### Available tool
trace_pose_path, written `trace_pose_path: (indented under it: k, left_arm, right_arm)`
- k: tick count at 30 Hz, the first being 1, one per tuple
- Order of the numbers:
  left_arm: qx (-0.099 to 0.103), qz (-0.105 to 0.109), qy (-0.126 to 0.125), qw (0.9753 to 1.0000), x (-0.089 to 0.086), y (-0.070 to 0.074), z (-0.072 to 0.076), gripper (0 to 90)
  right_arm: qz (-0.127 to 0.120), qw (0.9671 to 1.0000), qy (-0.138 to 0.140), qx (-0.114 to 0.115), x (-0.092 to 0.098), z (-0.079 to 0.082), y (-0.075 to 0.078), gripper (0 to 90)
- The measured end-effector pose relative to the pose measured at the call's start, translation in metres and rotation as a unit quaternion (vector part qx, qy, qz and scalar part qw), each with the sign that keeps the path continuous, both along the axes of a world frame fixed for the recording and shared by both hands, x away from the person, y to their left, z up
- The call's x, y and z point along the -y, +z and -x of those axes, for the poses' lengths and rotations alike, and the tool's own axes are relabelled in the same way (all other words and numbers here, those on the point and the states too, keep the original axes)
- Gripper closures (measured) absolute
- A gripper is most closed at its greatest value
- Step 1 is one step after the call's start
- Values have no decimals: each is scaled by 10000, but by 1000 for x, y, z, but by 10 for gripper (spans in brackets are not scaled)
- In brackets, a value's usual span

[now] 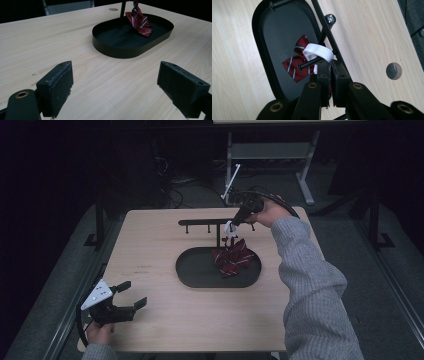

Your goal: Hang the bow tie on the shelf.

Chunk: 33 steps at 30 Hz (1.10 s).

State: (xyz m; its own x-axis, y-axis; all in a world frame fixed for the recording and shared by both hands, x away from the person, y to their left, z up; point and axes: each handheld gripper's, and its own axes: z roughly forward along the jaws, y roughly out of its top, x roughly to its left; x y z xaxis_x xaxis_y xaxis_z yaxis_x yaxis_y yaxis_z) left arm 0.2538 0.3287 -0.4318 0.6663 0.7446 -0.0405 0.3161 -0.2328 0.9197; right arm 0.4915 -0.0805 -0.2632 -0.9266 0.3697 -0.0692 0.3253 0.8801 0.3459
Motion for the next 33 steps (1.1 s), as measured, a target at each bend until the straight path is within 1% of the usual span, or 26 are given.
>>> trace_pose_path:
  k: [10, 21, 25, 27, 28, 30, 33]
  left_arm:
    - [-1, -8, -8, 10000, 1, 0, 0, 131]
    - [5, -10, -7, 10000, 1, 0, 1, 131]
    - [5, -49, -22, 10000, 1, 0, 0, 131]
    - [15, -46, -22, 10000, 1, 0, 0, 131]
    - [19, 13, -4, 10000, 2, 0, 1, 131]
    - [16, 10, -6, 10000, 2, 0, 1, 131]
    - [9, 49, 6, 10000, 3, 0, 1, 131]
  right_arm:
    - [-50, 10000, -25, -28, 6, 3, -1, 838]
    - [-56, 10000, 1, -78, 8, 5, -3, 812]
    - [-89, 9999, -8, -90, 10, 6, -4, 808]
    - [-99, 9999, -22, -111, 11, 6, -4, 803]
    - [-88, 9999, -10, -112, 12, 6, -4, 800]
    - [-68, 9999, -20, -110, 12, 7, -4, 797]
    - [-106, 9999, -11, -95, 13, 8, -2, 790]
